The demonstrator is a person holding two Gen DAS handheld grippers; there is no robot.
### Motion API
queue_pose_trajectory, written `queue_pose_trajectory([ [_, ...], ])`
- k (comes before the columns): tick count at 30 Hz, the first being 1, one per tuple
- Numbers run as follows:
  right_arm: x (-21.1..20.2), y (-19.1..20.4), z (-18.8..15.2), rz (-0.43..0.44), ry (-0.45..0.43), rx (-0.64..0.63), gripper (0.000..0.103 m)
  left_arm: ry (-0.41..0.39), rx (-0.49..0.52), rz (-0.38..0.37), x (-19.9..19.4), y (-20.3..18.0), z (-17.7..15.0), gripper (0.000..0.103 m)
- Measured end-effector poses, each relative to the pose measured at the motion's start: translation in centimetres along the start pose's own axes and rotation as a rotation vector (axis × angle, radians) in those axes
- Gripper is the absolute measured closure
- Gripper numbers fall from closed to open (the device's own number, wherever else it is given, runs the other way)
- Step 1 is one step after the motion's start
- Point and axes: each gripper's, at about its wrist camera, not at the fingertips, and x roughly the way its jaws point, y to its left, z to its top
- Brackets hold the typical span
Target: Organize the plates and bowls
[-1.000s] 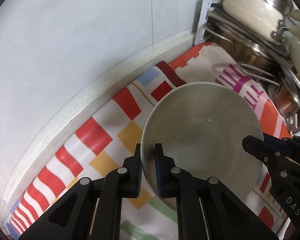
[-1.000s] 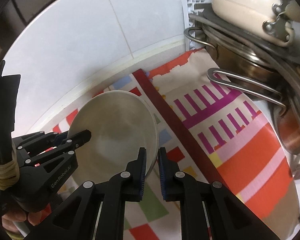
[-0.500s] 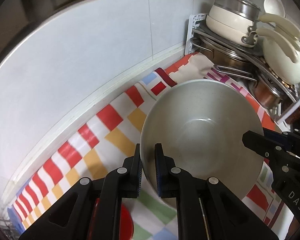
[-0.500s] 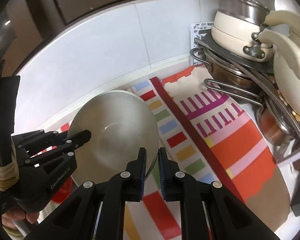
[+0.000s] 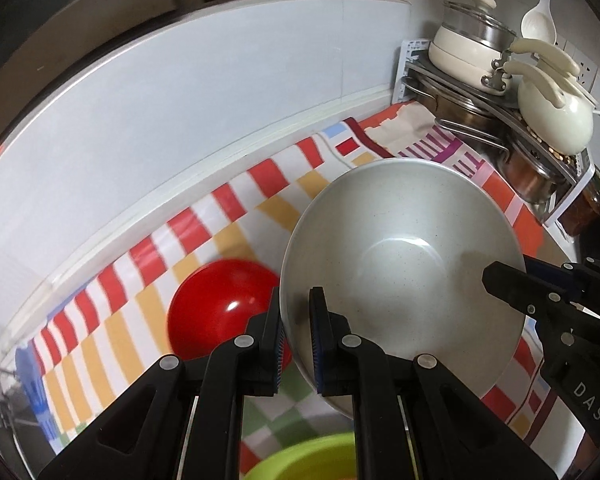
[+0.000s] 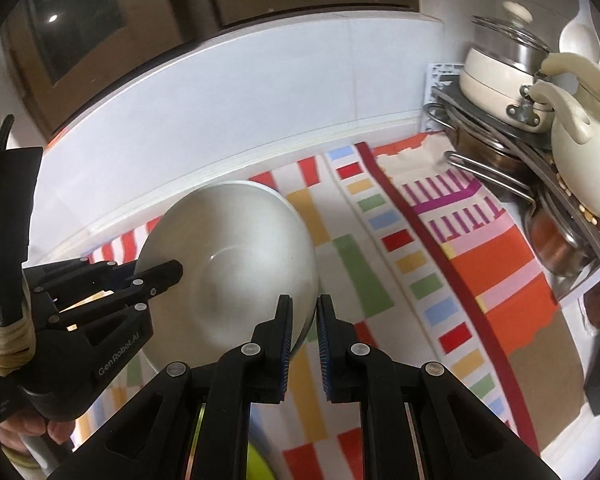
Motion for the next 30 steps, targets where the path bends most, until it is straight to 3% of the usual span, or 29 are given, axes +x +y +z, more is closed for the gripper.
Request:
queue_pose_trajectory([
  [15,-3.9,4.6,-4.3,0.050,-0.012,-0.105,0.089,-0.033,-0.111,0.016,-5.1,2.9,-6.8,0.090],
  [30,-4.6,6.6,-8.1,0.114,0.034,-0.169,0.089,-0.047,-0.210,0.033,-7.8,3.6,-12.1,0.090],
])
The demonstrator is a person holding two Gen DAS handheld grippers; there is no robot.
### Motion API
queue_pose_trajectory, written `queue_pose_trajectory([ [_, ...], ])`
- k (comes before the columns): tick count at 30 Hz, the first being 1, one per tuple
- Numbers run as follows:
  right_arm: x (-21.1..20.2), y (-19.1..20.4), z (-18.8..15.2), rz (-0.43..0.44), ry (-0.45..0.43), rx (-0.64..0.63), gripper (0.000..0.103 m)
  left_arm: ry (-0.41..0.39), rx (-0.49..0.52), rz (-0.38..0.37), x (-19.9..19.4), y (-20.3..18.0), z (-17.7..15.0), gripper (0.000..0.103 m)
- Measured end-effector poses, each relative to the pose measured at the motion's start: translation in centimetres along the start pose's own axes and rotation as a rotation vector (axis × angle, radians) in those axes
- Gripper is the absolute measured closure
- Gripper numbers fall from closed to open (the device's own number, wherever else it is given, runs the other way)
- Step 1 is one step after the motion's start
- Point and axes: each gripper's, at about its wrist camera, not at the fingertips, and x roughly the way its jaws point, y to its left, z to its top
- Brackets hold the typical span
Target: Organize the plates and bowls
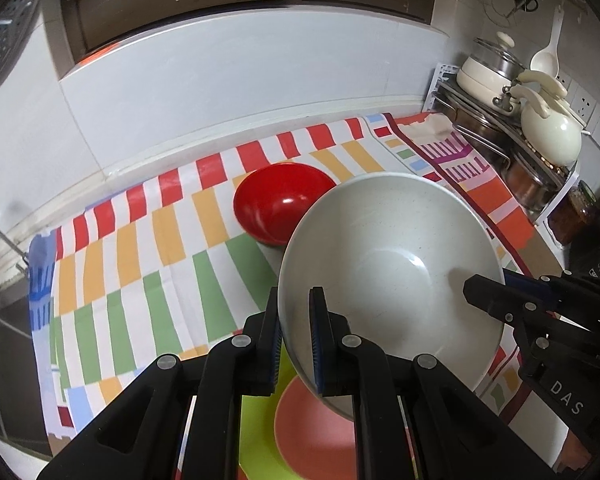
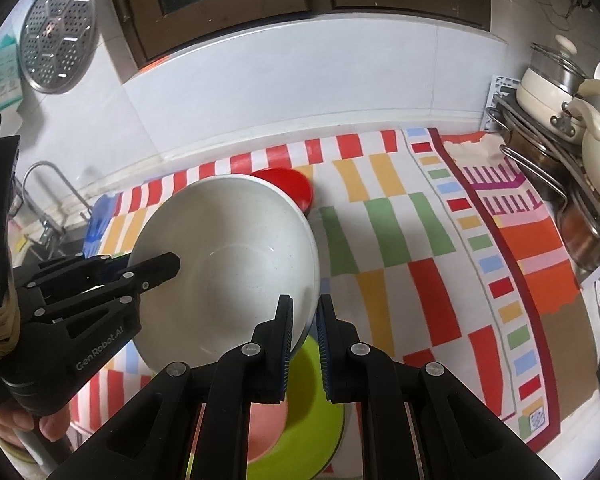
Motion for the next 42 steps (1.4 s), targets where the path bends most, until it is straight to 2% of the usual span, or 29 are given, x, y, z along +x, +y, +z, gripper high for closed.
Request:
queue_pose_trajectory([
  [12,0.6,1.2,-2.7,0.053,0.061,-0.023,0.089,-0.004,-0.101,-0.007,-0.7,1.4,-4.3,0.090],
  [21,1.5,1.7,-4.4,0.069,0.118,-0.040,0.089,0.051,-0.120,-0.008,-0.1,1.5,-7.0,0.090],
  [42,4.1,1.1,-6.8,0.089,0.232,-0.032,0.089,0.136,-0.115,0.004,2.0,1.2,-9.2,0.089],
])
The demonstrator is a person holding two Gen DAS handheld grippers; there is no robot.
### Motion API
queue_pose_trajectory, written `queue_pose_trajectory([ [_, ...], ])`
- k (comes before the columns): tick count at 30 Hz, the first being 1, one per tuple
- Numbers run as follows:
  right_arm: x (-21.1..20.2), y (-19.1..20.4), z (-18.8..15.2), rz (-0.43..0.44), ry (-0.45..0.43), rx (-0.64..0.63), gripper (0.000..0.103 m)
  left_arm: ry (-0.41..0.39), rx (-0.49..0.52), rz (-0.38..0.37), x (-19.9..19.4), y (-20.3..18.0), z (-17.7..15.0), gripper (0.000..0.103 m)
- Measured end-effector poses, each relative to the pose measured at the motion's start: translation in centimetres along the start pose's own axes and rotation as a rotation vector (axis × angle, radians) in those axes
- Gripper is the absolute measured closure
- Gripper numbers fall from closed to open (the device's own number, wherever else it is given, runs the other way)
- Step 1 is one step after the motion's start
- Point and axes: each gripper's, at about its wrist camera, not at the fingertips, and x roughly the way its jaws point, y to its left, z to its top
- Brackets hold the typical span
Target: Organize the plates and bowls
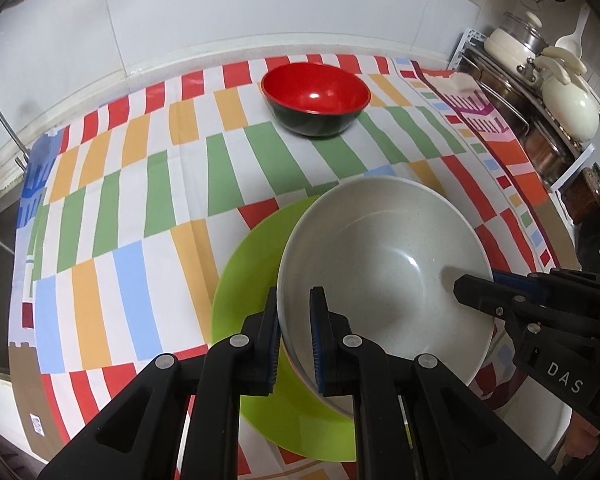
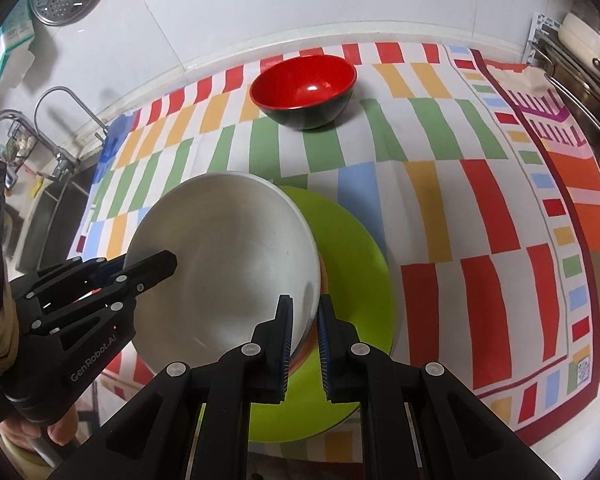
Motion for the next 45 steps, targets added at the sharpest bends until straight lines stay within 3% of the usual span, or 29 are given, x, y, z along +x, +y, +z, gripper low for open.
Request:
queue_pose_trajectory([
  [7,0.2,-0.1,-0.2,0.004,0.003,-0.003,0.089,0.001,0.018,0.003,-0.1,-0.2,-0.1,0.084],
  [13,0.2,0.1,-0.1,-0.005,0.006,-0.022,0.087,0.001,0.019,-0.002,-0.3,-0.2,-0.2,0.066],
  [15,0.1,0.1,-0.1,-0.002,0.000,-0.022,0.077,-0.011,0.024,0.008,-0.7,-0.2,-0.2,0.058],
  [29,-1.5,-0.5,1.4,-0.020,-0.101,0.006,0.074,-0.070,0.015,0.025,-2.2,0.3,1.3,0.047],
  [36,-2.2,-0.4,3.0,-0.036,-0.175,-0.019,0.058,-0.142,0.041,0.075,-3.1,0.7,3.5,0.041],
  [45,-2.5,-0.2,7.0,-0.076,-0.235,-0.046,0.056,-0.175,0.056,0.088,-2.9,2.1,6.6,0.038],
])
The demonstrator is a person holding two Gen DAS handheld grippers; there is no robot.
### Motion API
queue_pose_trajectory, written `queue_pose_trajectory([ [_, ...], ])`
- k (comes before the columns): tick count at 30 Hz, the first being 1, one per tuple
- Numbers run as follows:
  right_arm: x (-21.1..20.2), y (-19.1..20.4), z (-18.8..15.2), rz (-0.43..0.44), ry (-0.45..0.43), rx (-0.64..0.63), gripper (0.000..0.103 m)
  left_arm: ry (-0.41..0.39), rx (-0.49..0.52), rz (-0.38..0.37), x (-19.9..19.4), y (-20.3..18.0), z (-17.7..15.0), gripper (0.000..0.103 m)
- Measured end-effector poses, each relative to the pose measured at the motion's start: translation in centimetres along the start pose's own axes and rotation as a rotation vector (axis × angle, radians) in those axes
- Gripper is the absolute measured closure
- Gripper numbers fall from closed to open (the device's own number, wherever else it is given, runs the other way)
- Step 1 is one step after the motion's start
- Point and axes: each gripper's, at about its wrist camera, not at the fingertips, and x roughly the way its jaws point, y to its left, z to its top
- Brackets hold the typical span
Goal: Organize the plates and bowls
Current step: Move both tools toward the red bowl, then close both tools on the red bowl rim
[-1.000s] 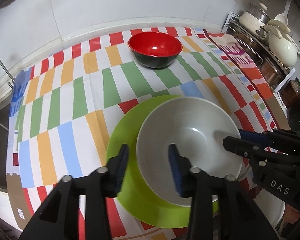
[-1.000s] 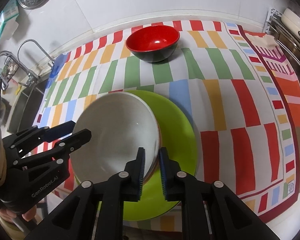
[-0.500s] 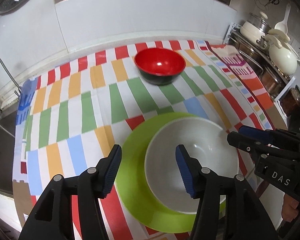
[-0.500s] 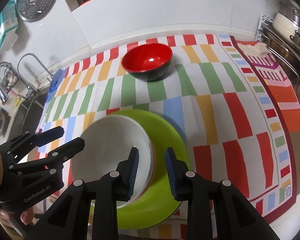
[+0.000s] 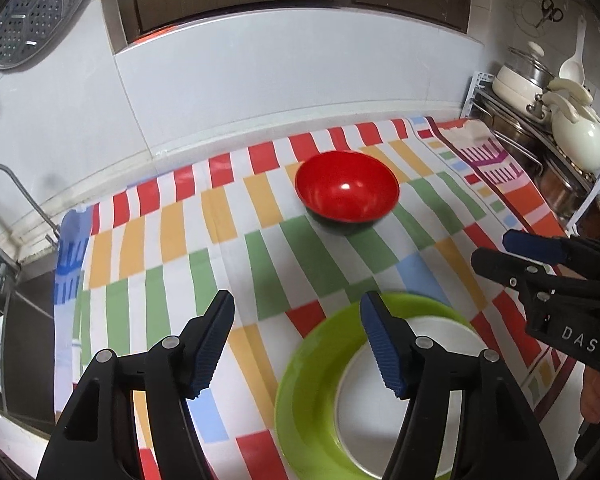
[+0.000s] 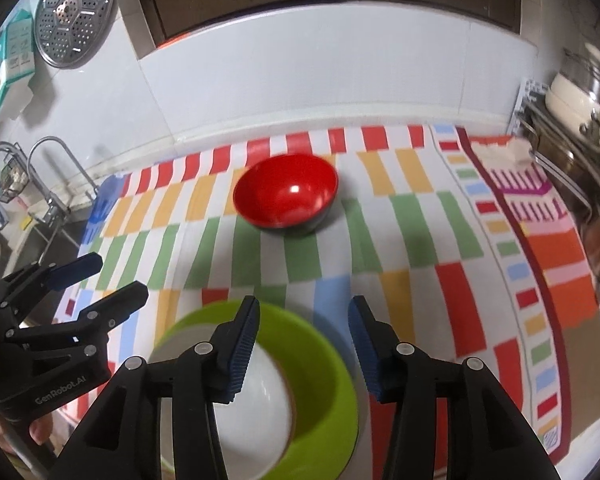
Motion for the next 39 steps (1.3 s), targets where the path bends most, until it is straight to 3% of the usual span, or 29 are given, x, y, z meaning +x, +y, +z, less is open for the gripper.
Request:
queue_pose_trajectory([
  [8,0.7,-0.2,2.8,-0.016,-0.030,0.001,0.056,-0.022,0.017,-0.009,1.1,1.0,3.3,0.038],
  [20,4.5,-1.7,6.3,-0.043,-0.025,0.079,0.056,0.034,0.043,-0.051,6.5,1.3,7.4,0.038],
  [39,13.6,-3.5,8.3,-0.044,0.112,0.159,0.057,0.126,0.062,-0.092,16.5,2.0,10.3,0.039],
])
